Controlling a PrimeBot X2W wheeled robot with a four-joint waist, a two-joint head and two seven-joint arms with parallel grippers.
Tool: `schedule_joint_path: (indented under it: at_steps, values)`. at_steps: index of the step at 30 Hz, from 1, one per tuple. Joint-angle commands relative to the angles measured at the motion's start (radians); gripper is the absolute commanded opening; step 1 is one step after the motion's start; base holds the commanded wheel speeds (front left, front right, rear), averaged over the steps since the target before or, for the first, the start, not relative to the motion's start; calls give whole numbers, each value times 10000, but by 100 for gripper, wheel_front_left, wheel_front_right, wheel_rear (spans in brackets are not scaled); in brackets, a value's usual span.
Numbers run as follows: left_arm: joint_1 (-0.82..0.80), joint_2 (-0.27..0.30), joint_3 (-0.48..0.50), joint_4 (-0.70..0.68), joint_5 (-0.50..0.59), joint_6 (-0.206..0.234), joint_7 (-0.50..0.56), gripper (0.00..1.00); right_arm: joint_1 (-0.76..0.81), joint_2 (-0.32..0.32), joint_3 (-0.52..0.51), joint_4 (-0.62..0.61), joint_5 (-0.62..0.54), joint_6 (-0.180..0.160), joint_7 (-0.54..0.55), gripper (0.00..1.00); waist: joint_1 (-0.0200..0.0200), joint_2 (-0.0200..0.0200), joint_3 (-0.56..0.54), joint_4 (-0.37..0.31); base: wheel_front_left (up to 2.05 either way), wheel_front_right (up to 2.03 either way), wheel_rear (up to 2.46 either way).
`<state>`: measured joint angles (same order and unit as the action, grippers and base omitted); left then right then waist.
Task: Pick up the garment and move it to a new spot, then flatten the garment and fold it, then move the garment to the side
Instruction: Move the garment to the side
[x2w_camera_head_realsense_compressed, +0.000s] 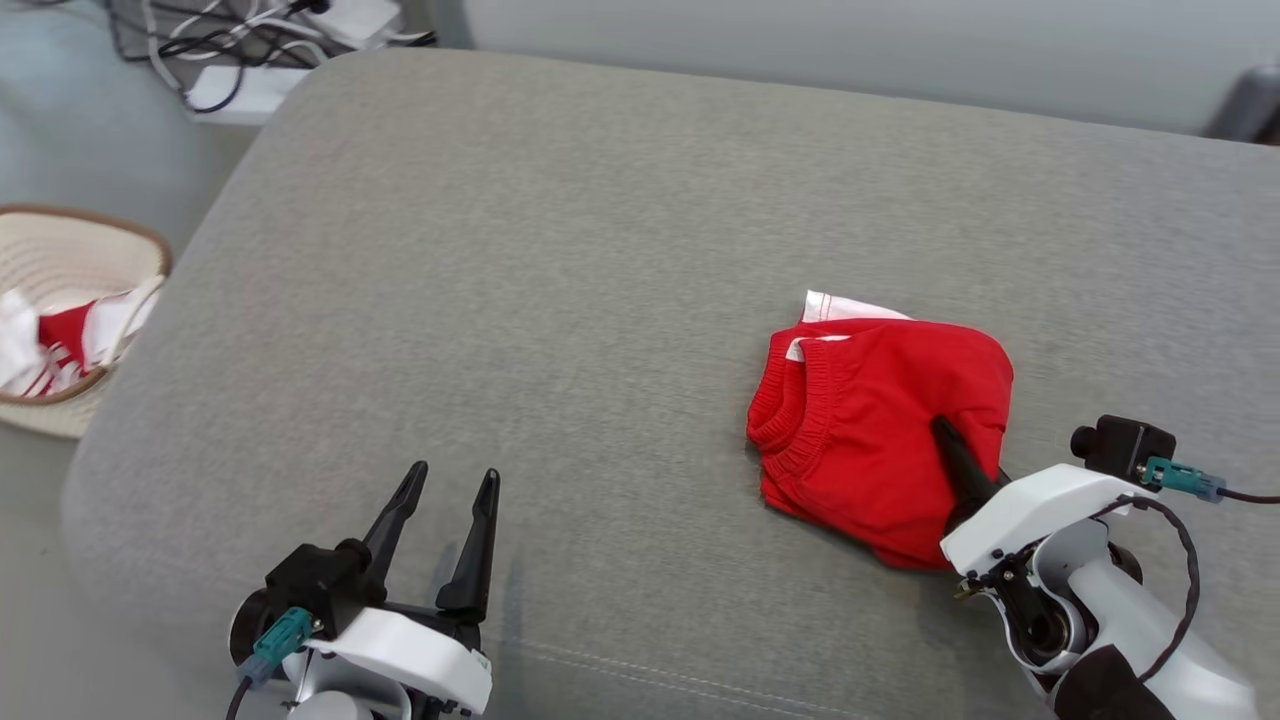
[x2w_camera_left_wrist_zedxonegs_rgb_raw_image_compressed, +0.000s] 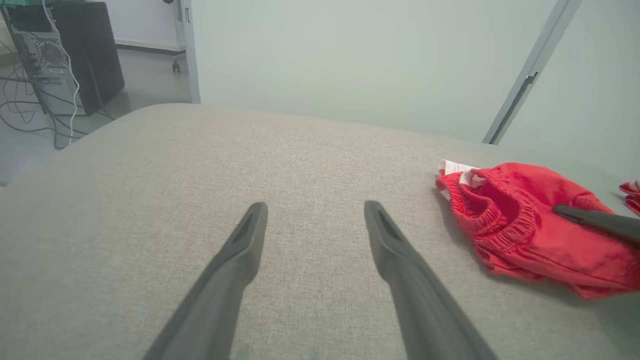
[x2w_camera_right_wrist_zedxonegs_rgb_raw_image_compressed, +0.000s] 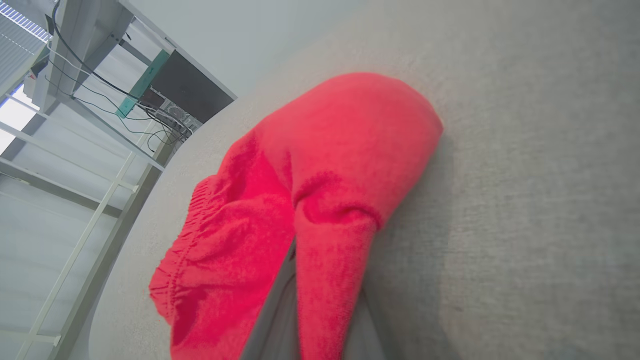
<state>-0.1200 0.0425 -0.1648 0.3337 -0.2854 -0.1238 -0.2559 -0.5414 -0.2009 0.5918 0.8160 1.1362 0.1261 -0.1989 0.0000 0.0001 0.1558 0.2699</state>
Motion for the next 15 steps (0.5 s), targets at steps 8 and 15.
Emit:
schedule_joint_path:
  at_steps: [8, 15]
  values:
    - [-506, 95, 467, -192, 416, -69, -59, 100, 648, -146, 146, -332, 205, 46, -405, 0, 0, -1, -413, -2366, 0, 0, 0]
    - [-396, 108, 577, -130, 428, -69, -59, 100, 925, -193, 49, -405, 198, 46, -548, 0, 0, -1, -453, -3872, 0, 0, 0]
